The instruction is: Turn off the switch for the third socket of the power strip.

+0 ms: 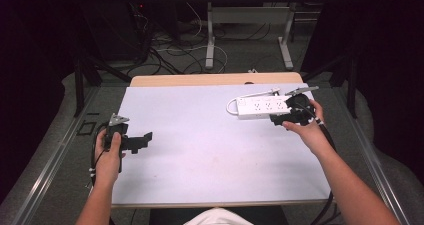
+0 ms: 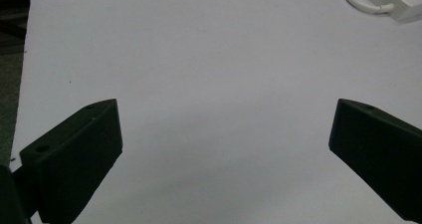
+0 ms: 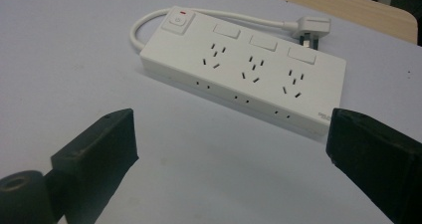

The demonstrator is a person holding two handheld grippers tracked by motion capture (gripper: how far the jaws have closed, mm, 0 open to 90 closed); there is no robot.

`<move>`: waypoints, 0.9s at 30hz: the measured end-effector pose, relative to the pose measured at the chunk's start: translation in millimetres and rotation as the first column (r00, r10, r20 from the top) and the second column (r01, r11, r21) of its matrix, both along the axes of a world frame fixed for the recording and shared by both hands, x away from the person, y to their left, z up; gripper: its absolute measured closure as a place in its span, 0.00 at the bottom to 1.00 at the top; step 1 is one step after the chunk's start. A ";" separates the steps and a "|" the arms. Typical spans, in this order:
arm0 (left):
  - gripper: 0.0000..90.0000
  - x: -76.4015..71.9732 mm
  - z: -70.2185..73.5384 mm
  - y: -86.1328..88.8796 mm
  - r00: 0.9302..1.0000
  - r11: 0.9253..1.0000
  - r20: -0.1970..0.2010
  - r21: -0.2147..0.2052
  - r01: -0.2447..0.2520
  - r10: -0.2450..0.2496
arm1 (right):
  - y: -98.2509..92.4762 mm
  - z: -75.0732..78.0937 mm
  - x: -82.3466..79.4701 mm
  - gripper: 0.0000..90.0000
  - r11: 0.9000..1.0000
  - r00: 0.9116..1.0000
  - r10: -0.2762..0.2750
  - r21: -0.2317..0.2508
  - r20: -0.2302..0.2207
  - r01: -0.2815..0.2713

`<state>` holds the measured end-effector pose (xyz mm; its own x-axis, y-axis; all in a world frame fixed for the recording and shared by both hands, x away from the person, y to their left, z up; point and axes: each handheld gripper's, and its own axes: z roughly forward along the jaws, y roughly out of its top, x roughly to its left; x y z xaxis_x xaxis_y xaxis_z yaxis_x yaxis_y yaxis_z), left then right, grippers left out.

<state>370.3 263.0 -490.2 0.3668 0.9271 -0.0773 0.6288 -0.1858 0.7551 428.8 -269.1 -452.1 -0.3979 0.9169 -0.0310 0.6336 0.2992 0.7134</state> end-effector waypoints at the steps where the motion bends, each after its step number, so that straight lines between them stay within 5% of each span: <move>1: 0.00 0.0 -0.6 -0.3 1.000 1.000 0.002 0.003 -0.006 0.006 | -0.1 0.9 2.1 0.06 1.000 1.000 -0.011 0.004 -0.006 0.011; 27: 0.00 0.4 -4.9 1.7 1.000 1.000 -0.018 0.005 -0.013 0.013 | -9.8 38.4 59.4 0.10 0.992 0.993 -0.102 -0.086 -0.052 0.098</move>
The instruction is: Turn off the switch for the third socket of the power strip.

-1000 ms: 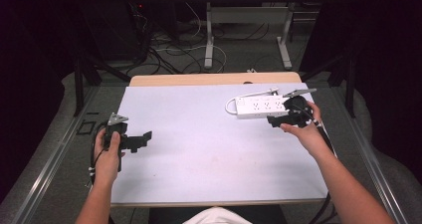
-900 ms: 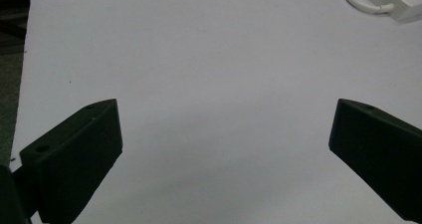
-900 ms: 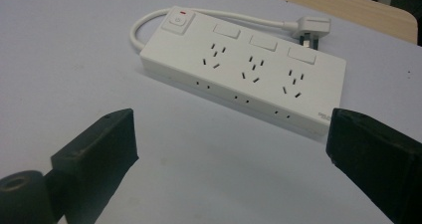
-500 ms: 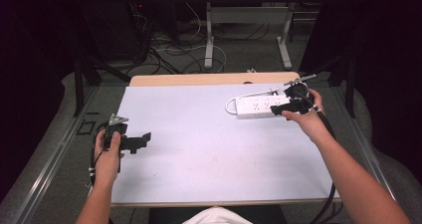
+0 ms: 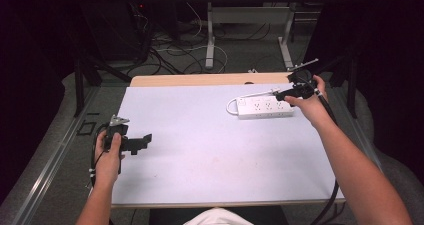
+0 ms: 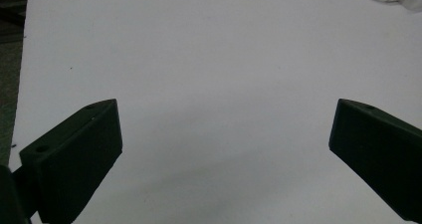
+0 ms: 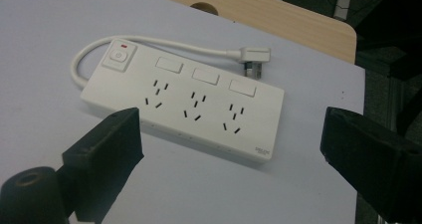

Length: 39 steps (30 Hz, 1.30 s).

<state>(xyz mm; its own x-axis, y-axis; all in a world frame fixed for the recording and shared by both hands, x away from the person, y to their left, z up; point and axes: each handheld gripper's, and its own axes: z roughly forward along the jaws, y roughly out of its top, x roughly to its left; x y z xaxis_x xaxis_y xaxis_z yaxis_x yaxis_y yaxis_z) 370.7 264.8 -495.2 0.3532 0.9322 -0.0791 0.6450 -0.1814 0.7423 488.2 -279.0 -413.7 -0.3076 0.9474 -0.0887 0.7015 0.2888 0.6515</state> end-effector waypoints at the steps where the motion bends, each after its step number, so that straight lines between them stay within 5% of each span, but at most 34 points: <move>1: 0.00 -0.1 -0.1 0.1 1.000 1.000 -0.001 0.000 -0.001 0.001 | -0.5 0.9 2.4 0.12 1.000 1.000 -0.007 -0.001 0.000 0.007; 21: 0.00 0.6 -2.2 -0.6 1.000 1.000 -0.008 0.002 0.005 -0.005 | -21.9 -9.8 47.6 0.26 0.992 0.990 -0.127 0.021 -0.061 0.128; 34: 0.00 2.4 -5.7 -1.2 1.000 1.000 -0.022 -0.002 0.011 -0.011 | -34.2 -18.7 65.2 0.38 0.968 0.972 -0.223 0.103 -0.067 0.229; 39: 0.00 2.2 -5.4 1.4 1.000 1.000 -0.018 -0.012 0.001 -0.001 | -35.1 -25.0 68.8 0.42 0.954 0.959 -0.267 0.113 -0.095 0.277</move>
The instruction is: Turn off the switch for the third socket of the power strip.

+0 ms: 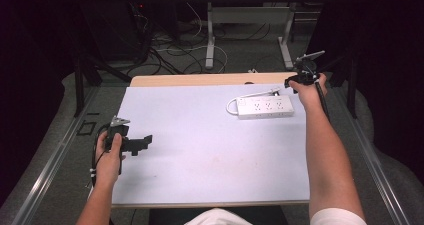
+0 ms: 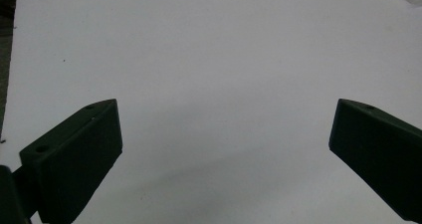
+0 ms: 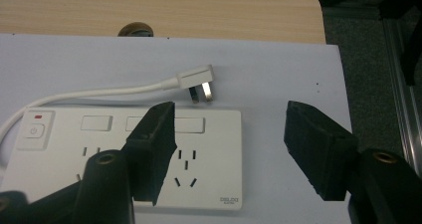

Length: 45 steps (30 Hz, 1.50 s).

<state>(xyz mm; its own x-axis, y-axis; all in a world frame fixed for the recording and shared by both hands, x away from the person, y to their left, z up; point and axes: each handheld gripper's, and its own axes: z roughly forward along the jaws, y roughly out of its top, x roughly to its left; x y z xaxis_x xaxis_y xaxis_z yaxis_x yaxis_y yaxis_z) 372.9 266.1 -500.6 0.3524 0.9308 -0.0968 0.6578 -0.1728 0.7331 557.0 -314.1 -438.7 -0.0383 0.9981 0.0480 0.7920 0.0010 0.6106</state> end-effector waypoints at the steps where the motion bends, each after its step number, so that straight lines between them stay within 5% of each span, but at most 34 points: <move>1: 0.00 -0.2 0.2 0.4 1.000 1.000 -0.004 0.001 -0.004 0.004 | -0.5 -2.1 1.3 0.43 1.000 1.000 0.001 -0.006 0.008 -0.001; 24: 0.00 0.0 0.1 4.6 1.000 1.000 0.000 -0.014 -0.008 0.008 | 34.0 -36.9 15.6 0.49 0.999 0.999 -0.036 0.022 -0.022 0.037; 33: 0.00 0.2 -0.7 3.8 1.000 1.000 -0.005 -0.011 -0.008 0.008 | 35.3 -42.5 19.2 0.69 0.998 1.000 -0.030 0.048 -0.008 0.031; 40: 0.00 0.3 -1.3 2.8 1.000 1.000 -0.002 -0.016 -0.004 0.004 | 37.1 -49.0 19.3 1.00 0.998 1.000 -0.008 0.066 -0.024 0.010; 45: 0.00 0.4 -1.7 2.0 1.000 1.000 -0.003 -0.016 -0.003 0.003 | 39.0 -52.0 19.4 1.00 0.999 1.000 -0.001 0.042 -0.018 0.002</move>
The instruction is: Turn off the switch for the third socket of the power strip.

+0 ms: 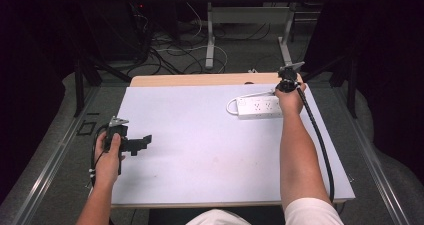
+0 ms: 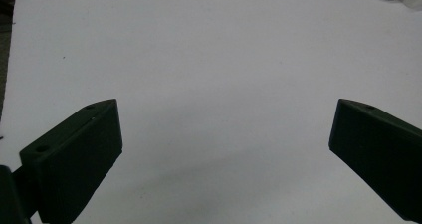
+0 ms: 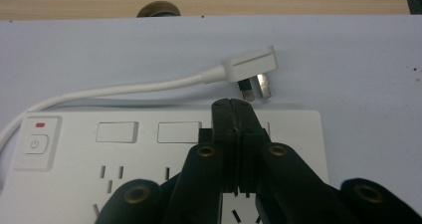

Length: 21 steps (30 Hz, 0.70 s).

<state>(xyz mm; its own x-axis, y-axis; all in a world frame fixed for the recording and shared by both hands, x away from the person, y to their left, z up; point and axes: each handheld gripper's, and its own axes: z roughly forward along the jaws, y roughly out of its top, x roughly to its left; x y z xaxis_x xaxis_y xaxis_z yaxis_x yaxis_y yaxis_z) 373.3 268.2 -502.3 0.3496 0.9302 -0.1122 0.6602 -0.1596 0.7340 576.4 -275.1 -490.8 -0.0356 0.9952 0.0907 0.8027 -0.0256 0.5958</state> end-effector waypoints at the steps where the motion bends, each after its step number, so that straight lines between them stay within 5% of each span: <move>1: 0.00 0.0 0.0 0.0 1.000 1.000 0.000 0.000 0.000 0.000 | 0.4 -0.7 0.4 1.00 1.000 1.000 -0.013 -0.004 -0.005 0.013; 14: 0.00 0.1 -1.4 0.1 1.000 1.000 -0.007 0.001 -0.006 0.006 | -5.7 -12.1 7.3 1.00 0.999 0.999 -0.047 0.001 -0.008 0.047; 21: 0.00 -1.4 -0.7 2.2 1.000 1.000 -0.003 0.003 -0.011 0.011 | -7.4 -22.6 5.5 1.00 0.995 0.995 -0.092 0.036 0.038 0.091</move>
